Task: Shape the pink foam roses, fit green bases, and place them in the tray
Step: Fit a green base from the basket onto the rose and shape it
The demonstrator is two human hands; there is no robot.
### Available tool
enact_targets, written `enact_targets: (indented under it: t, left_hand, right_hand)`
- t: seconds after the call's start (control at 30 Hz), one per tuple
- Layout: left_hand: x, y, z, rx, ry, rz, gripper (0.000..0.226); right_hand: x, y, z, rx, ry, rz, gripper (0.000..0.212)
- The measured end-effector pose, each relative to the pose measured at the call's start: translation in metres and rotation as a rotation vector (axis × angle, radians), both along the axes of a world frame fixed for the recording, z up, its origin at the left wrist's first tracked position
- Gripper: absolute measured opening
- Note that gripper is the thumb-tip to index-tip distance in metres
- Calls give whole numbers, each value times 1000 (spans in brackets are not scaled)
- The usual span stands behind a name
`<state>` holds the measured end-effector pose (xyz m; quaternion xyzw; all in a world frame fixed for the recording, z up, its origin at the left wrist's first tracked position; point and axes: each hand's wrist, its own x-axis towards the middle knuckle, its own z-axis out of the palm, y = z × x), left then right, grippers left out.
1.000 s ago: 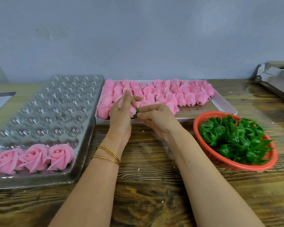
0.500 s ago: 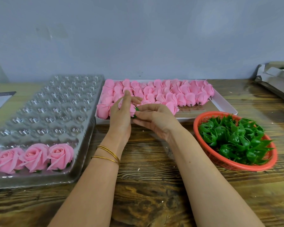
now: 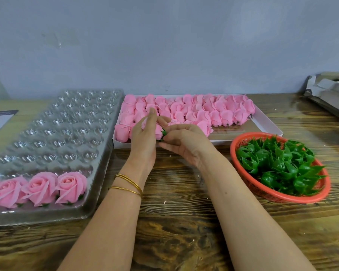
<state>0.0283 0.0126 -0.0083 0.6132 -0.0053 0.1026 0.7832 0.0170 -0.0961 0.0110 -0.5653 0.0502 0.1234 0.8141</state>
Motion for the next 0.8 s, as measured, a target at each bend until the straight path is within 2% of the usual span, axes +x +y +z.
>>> enact_targets:
  t: [0.37,0.63,0.8]
  left_hand:
    - [-2,1,2,3,-1,-11,55]
    - [-1,1,-1,50,-21,-30,42]
    - [0,2,-1,36,-28,-56,39]
  right_hand:
    - [-1,-1,2,57,-24,39,22]
    - [1,-2,0,-46,-35,25,24]
    - [2,-4,-2,-14,-26,51,23]
